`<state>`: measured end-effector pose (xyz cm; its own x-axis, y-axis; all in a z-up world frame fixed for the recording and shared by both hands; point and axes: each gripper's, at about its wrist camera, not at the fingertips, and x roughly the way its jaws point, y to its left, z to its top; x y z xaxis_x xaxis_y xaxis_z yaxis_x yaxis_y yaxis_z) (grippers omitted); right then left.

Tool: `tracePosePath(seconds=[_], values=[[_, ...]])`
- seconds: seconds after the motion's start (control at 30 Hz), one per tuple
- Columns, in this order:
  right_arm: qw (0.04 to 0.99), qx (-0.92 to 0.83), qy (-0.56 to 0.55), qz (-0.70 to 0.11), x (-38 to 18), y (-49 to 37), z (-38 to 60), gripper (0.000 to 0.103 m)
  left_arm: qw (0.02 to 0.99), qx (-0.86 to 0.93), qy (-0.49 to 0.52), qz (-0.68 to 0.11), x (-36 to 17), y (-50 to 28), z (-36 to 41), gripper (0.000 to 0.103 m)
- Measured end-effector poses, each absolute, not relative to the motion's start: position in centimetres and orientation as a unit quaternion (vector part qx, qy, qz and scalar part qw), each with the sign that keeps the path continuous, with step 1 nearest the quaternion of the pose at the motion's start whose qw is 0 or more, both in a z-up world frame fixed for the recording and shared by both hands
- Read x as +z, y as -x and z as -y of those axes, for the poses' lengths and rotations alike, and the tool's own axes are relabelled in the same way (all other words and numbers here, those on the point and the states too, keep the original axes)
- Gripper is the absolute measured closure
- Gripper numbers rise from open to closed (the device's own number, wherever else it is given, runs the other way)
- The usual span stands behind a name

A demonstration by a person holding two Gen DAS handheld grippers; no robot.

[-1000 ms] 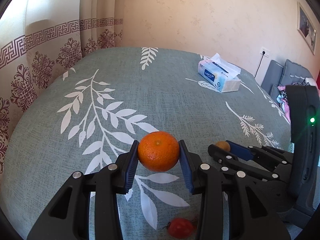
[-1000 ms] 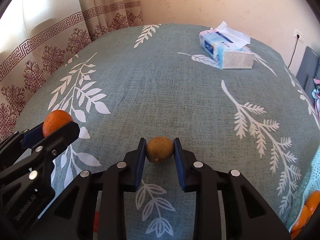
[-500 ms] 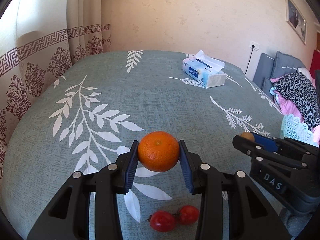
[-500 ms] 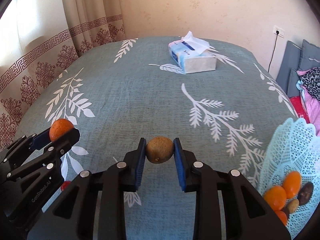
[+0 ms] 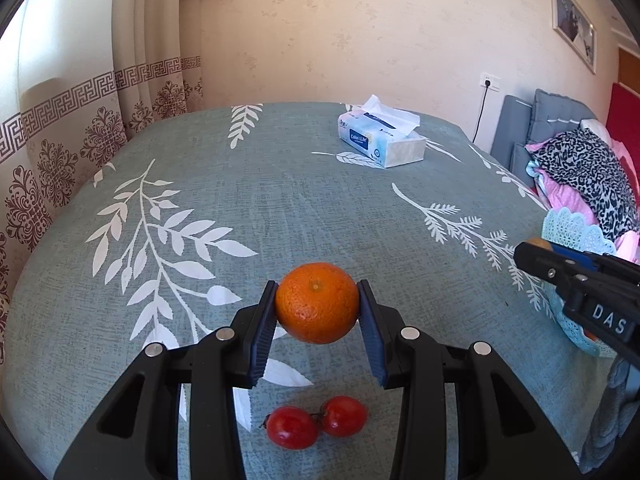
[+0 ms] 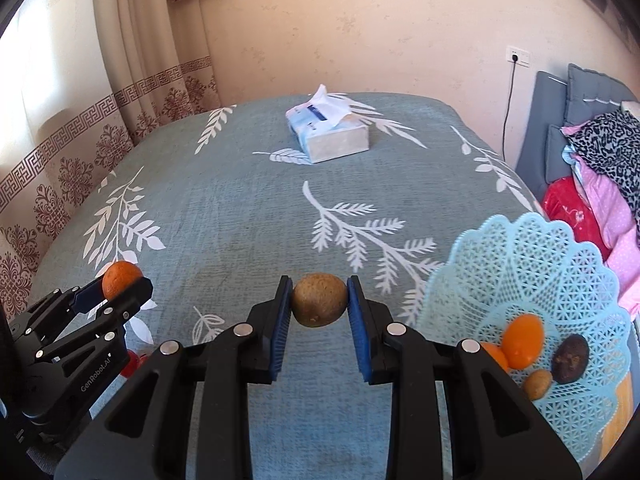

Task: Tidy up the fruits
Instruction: 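Carry the orange and brown fruit over the basket with both tools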

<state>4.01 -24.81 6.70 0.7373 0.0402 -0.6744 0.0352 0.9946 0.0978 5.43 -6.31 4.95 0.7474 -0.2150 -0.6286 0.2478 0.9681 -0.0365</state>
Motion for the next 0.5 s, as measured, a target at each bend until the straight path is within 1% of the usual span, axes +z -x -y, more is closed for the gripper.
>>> tracePosePath(seconds=[0.5], values=[[0.930,-0.054,-0.078,-0.354,6.9,-0.8,29.8,0.074,0.931,-0.146,-0.048,-0.330,5.0,-3.8,8.6,0.063]])
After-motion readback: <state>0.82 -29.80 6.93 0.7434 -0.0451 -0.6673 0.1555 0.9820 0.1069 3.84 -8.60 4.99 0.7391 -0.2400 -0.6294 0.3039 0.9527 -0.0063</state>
